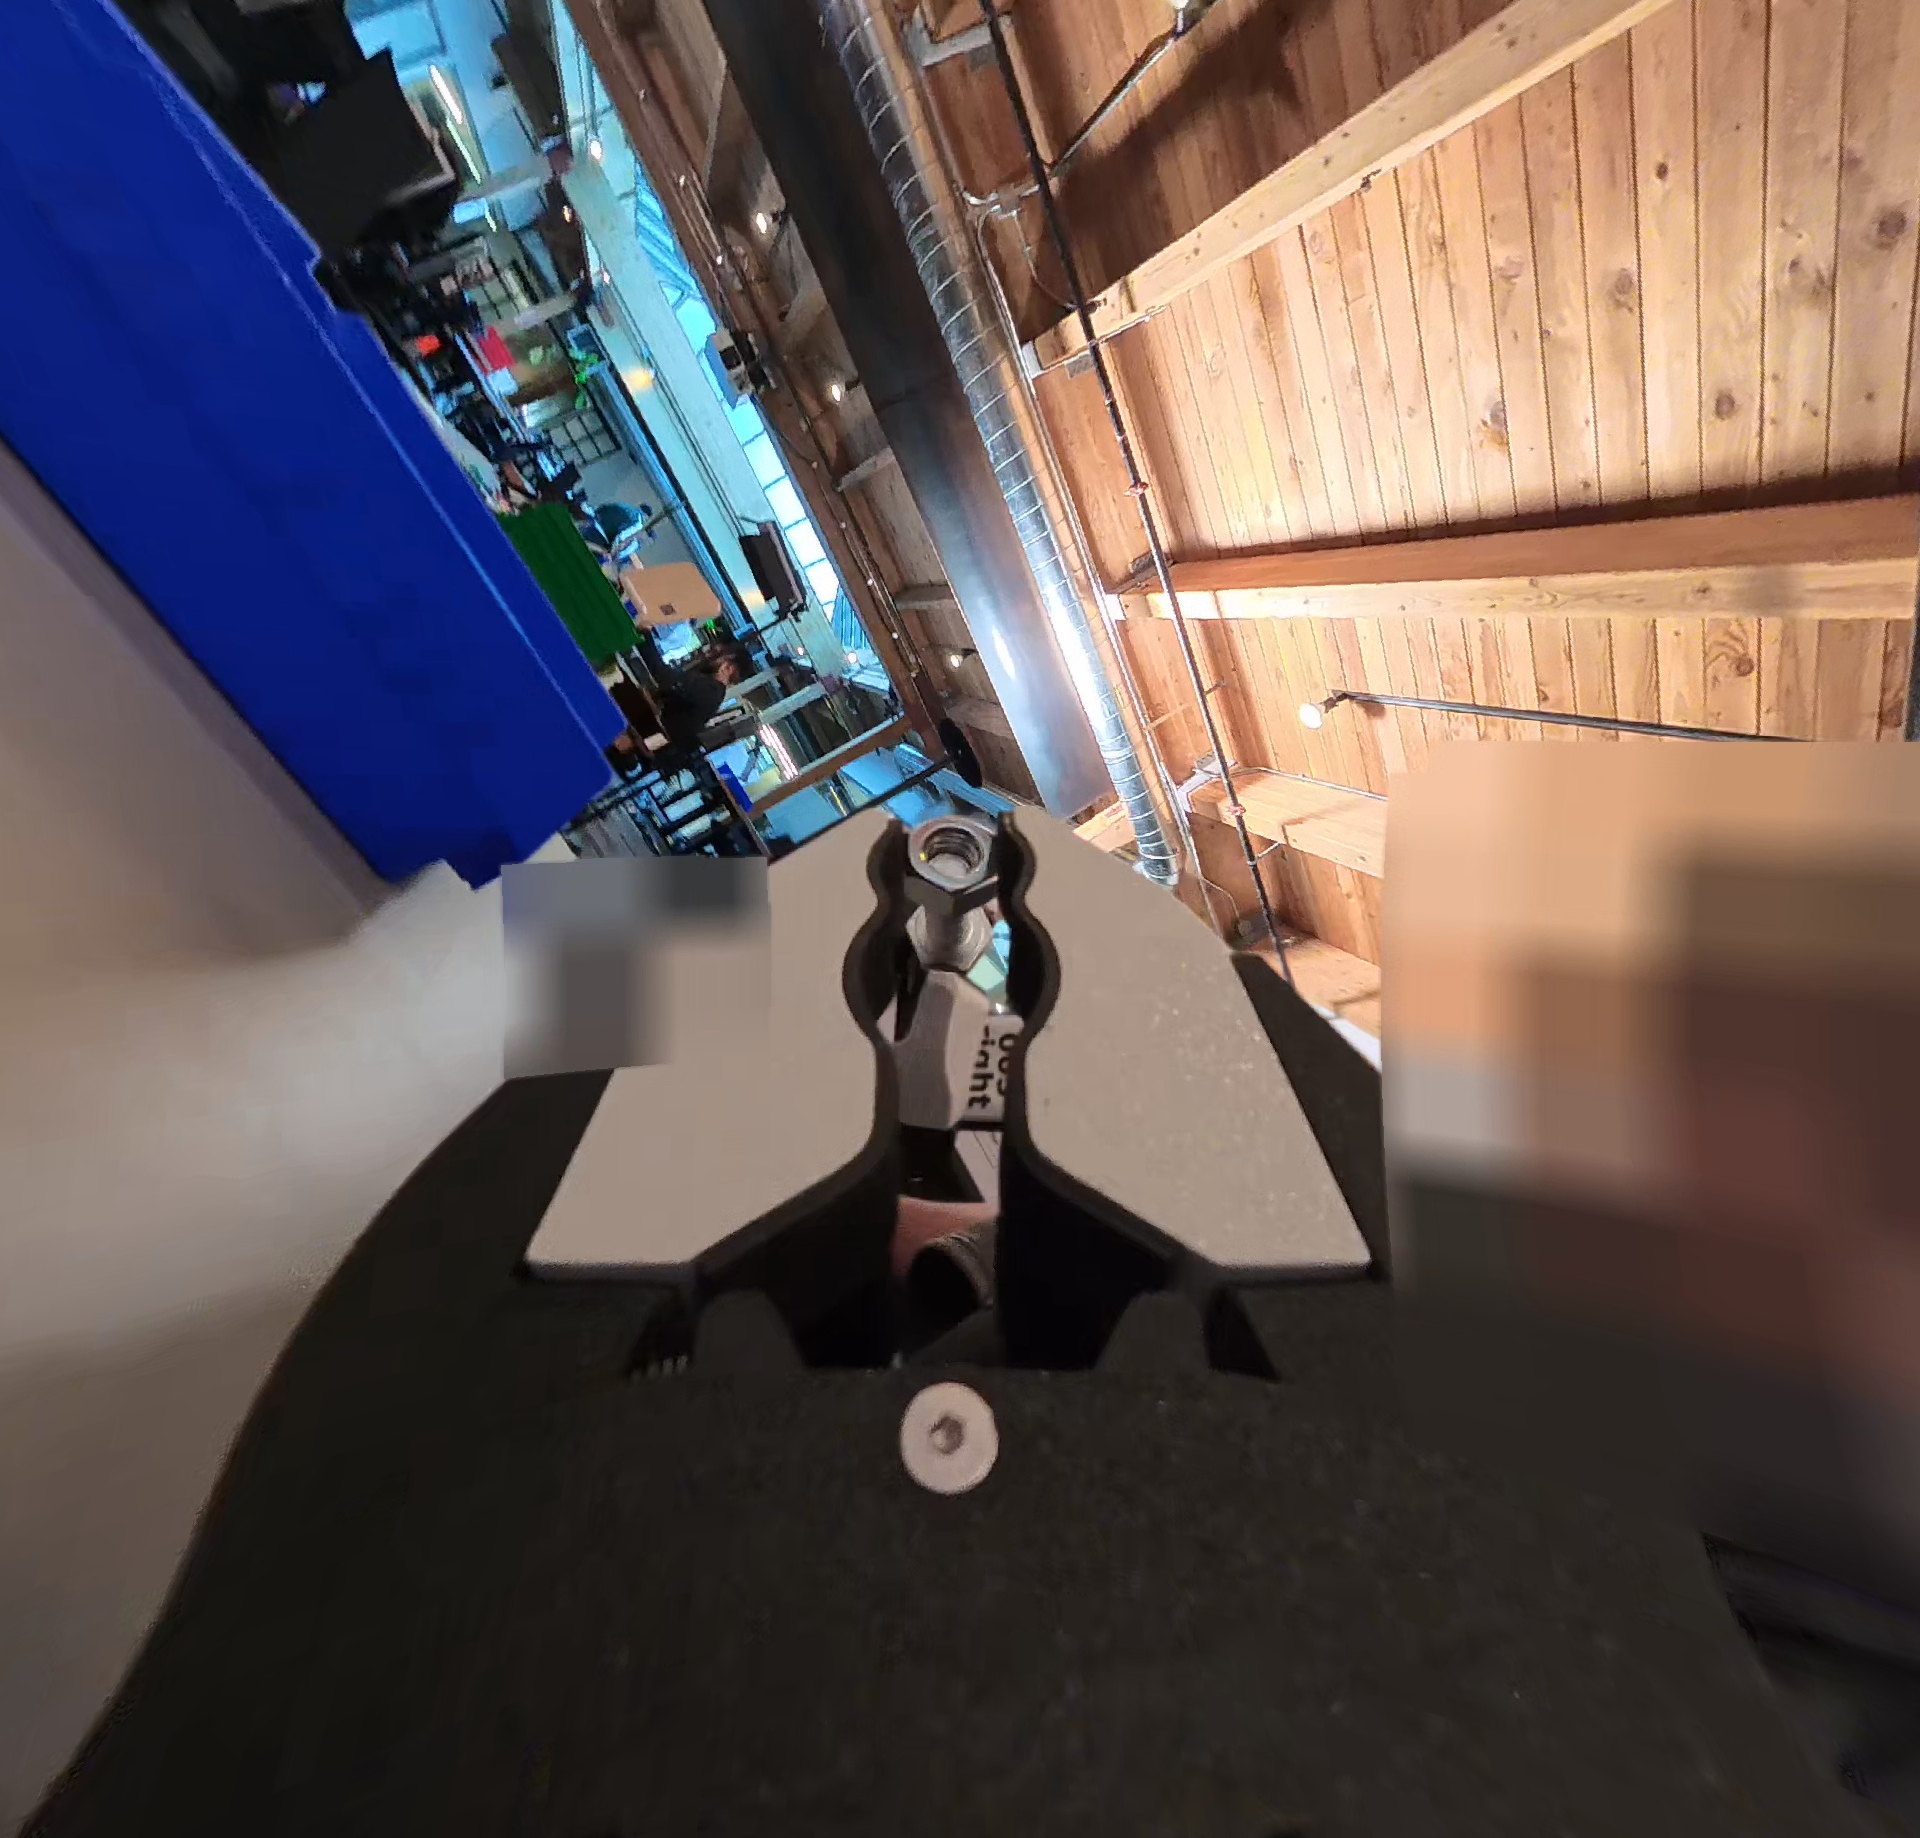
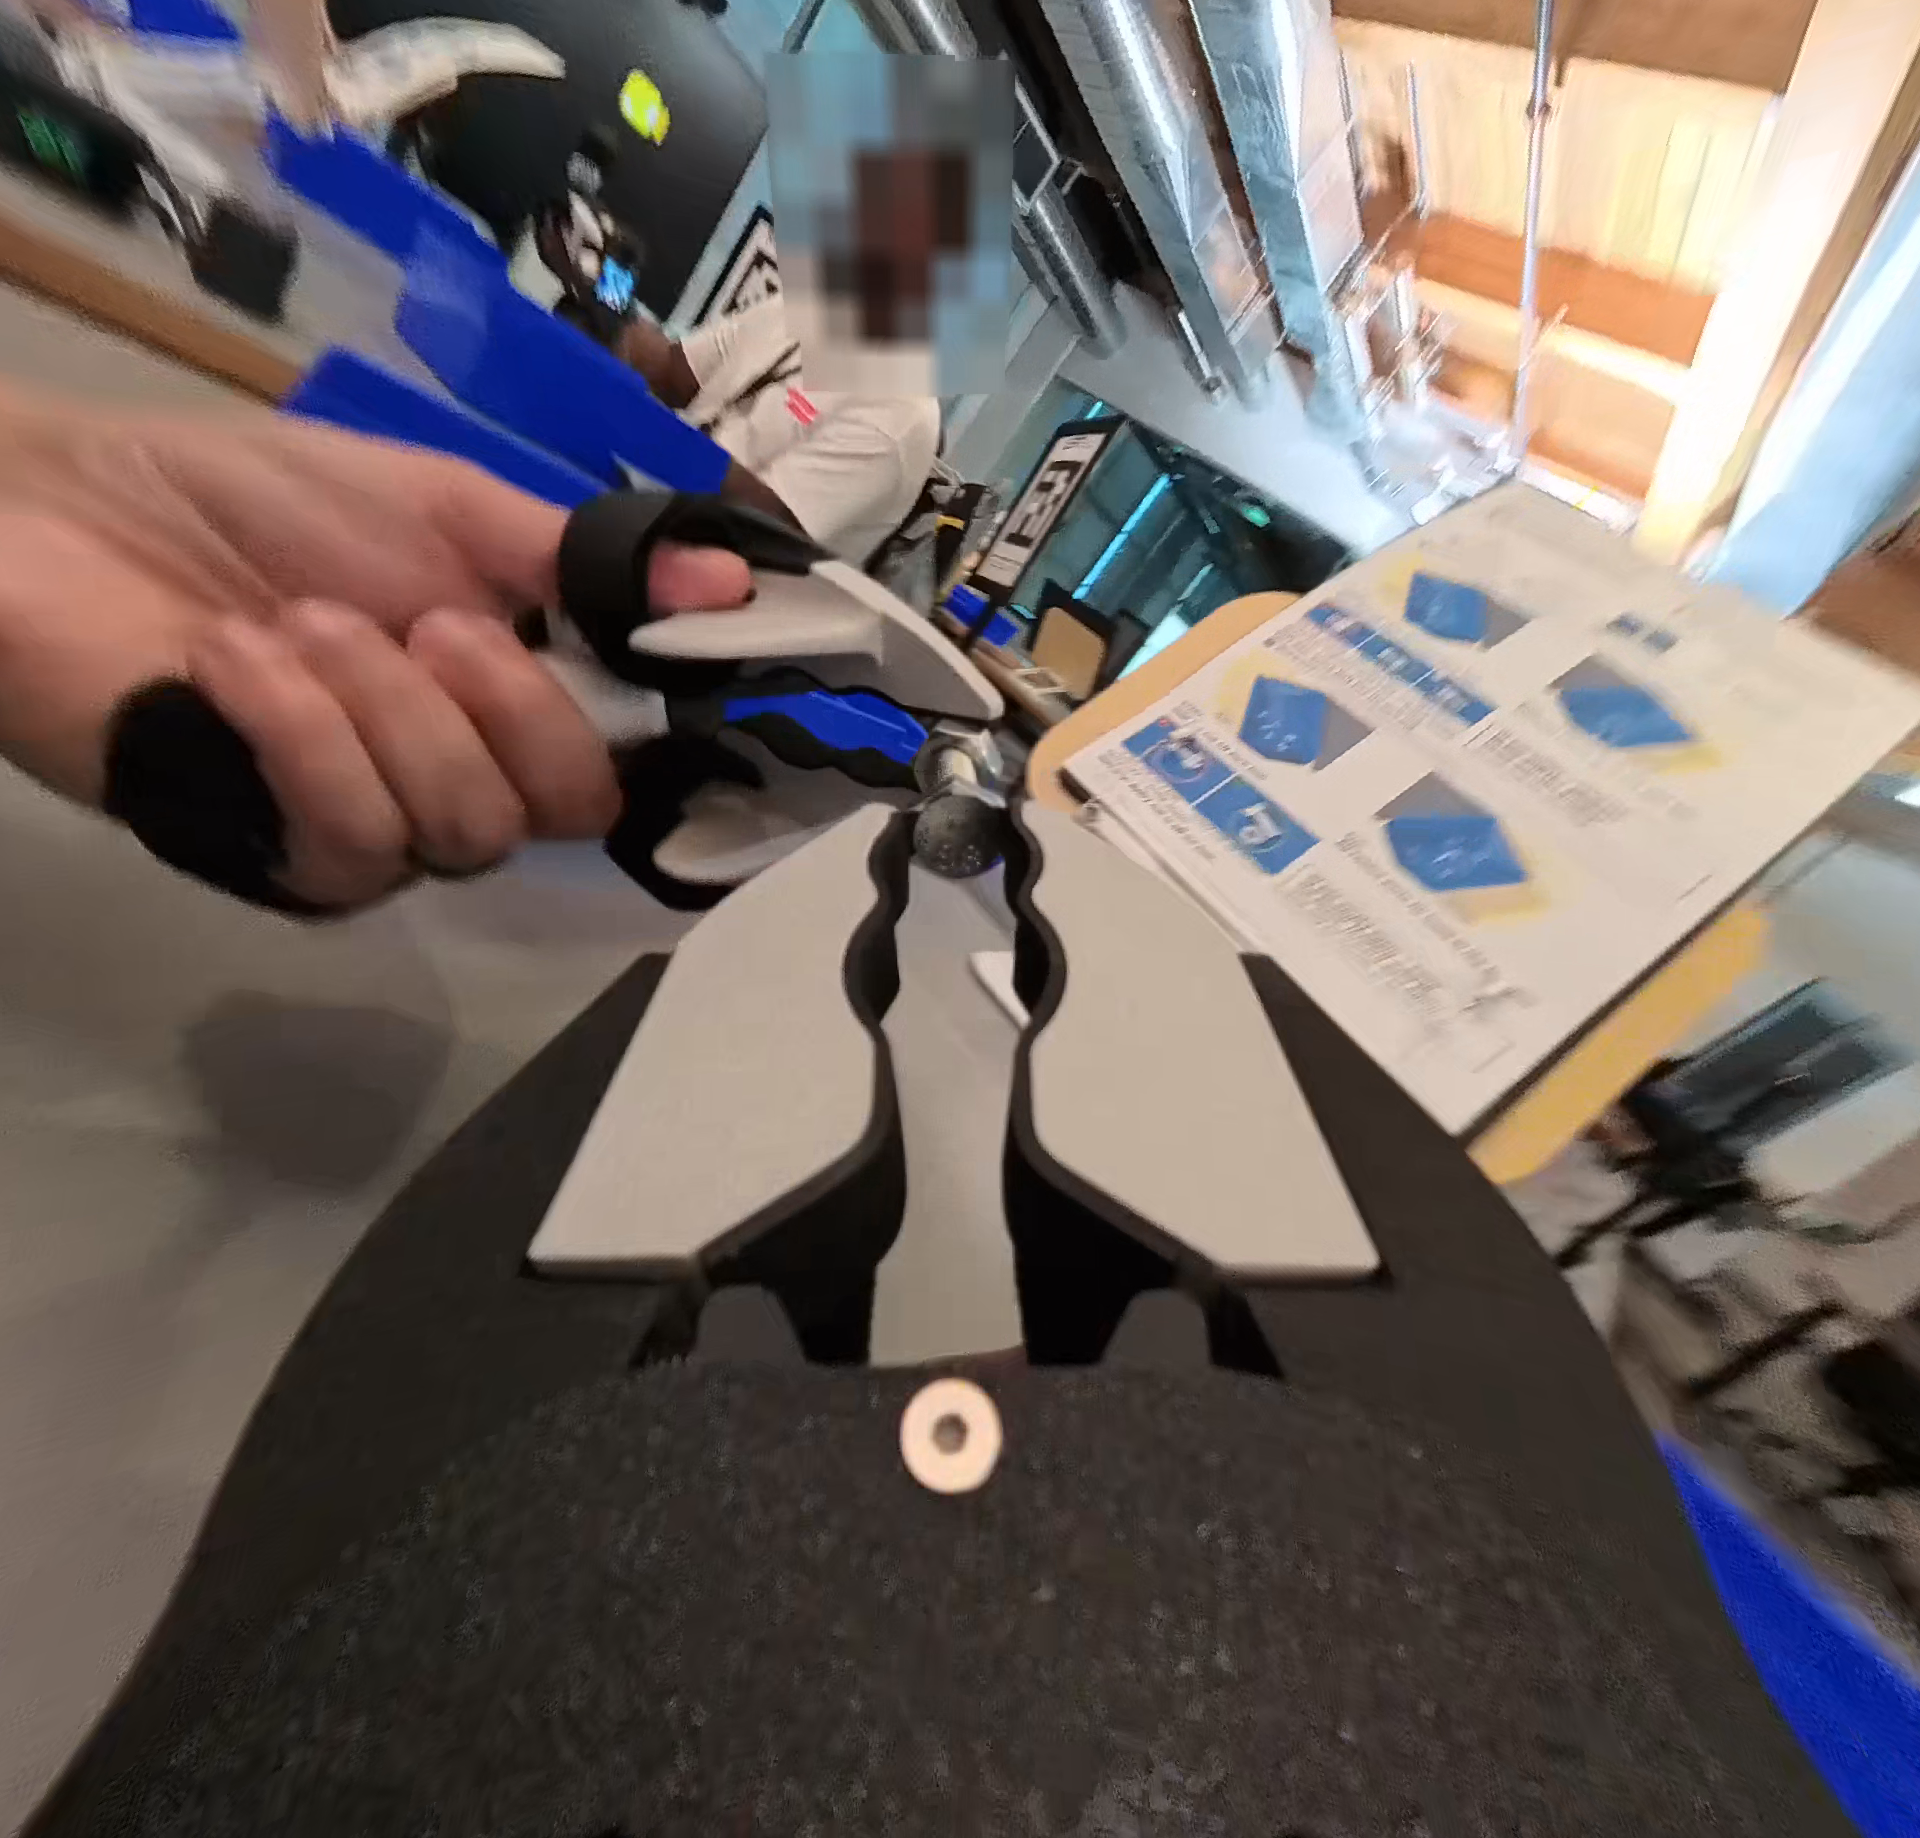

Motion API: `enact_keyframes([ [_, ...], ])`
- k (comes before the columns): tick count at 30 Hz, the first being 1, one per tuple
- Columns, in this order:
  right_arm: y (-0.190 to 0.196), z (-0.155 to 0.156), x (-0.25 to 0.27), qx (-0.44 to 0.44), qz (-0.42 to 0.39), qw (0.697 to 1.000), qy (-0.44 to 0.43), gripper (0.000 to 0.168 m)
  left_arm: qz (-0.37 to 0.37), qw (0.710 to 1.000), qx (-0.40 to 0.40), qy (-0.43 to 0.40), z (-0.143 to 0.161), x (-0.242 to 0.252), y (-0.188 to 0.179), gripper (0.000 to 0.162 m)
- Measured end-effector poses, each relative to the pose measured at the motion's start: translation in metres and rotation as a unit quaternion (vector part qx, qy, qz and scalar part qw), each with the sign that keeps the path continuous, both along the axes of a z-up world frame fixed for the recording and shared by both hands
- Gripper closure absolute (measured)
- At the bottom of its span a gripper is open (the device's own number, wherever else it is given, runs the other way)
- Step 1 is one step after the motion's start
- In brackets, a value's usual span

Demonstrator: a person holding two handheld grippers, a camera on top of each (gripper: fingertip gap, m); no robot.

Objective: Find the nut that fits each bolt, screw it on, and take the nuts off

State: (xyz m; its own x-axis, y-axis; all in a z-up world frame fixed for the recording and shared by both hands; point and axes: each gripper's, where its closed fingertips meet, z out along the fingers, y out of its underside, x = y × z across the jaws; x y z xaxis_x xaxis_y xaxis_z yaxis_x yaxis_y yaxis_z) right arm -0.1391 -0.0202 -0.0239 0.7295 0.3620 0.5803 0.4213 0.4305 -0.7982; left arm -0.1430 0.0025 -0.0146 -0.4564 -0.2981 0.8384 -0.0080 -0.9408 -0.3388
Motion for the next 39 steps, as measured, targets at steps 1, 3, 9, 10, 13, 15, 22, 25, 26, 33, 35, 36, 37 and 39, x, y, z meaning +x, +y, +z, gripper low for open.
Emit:
enact_keyframes([
  [1, 0.0, 0.002, 0.0, -0.025, 0.021, 0.999, 0.038, 0.151, 0.008, 1.0, 0.008, -0.006, 0.002, -0.001, 0.0, 0.146],
  [3, 0.001, 0.007, 0.0, -0.085, 0.069, 0.986, 0.127, 0.151, 0.021, 0.999, 0.017, -0.019, 0.005, -0.002, 0.0, 0.146],
  [9, 0.001, 0.018, 0.002, -0.219, 0.209, 0.878, 0.371, 0.151, 0.073, 0.993, 0.067, -0.068, 0.018, -0.006, -0.004, 0.146],
  [10, 0.0, 0.018, 0.002, -0.235, 0.228, 0.853, 0.407, 0.151, 0.086, 0.991, 0.071, -0.08, 0.021, -0.006, -0.005, 0.146],
  [13, -0.002, 0.021, 0.003, -0.239, 0.258, 0.816, 0.46, 0.151, 0.097, 0.989, 0.042, -0.107, 0.024, -0.006, -0.007, 0.146],
  [15, -0.003, 0.019, 0.003, -0.206, 0.229, 0.856, 0.416, 0.151, 0.095, 0.99, 0.013, -0.108, 0.023, -0.006, -0.006, 0.146],
  [22, -0.006, 0.015, 0.0, -0.038, 0.082, 0.986, 0.142, 0.151, 0.096, 0.992, -0.031, -0.081, 0.016, -0.004, -0.003, 0.146],
  [25, -0.007, 0.012, 0.001, 0.028, 0.033, 0.999, 0.033, 0.151, 0.087, 0.992, -0.059, -0.073, 0.013, -0.001, -0.003, 0.146],
  [26, -0.008, 0.011, 0.001, 0.046, 0.023, 0.999, 0.003, 0.151, 0.081, 0.992, -0.069, -0.069, 0.012, 0.0, -0.004, 0.146],
  [33, -0.014, -0.001, 0.006, 0.19, -0.047, 0.942, -0.274, 0.151, 0.047, 0.993, -0.111, 0.003, -0.001, 0.006, -0.009, 0.146],
  [35, -0.014, -0.002, 0.007, 0.207, -0.055, 0.931, -0.294, 0.151, 0.042, 0.991, -0.125, 0.002, -0.002, 0.006, -0.01, 0.146],
  [36, -0.015, -0.001, 0.007, 0.206, -0.052, 0.934, -0.286, 0.15, 0.043, 0.991, -0.127, -0.002, -0.001, 0.006, -0.01, 0.146],
  [37, -0.014, 0.0, 0.006, 0.186, -0.042, 0.948, -0.255, 0.151, 0.045, 0.991, -0.125, -0.008, 0.0, 0.006, -0.01, 0.146],
  [39, -0.014, 0.004, 0.005, 0.127, -0.009, 0.979, -0.157, 0.151, 0.051, 0.992, -0.111, -0.023, 0.004, 0.004, -0.01, 0.146],
])
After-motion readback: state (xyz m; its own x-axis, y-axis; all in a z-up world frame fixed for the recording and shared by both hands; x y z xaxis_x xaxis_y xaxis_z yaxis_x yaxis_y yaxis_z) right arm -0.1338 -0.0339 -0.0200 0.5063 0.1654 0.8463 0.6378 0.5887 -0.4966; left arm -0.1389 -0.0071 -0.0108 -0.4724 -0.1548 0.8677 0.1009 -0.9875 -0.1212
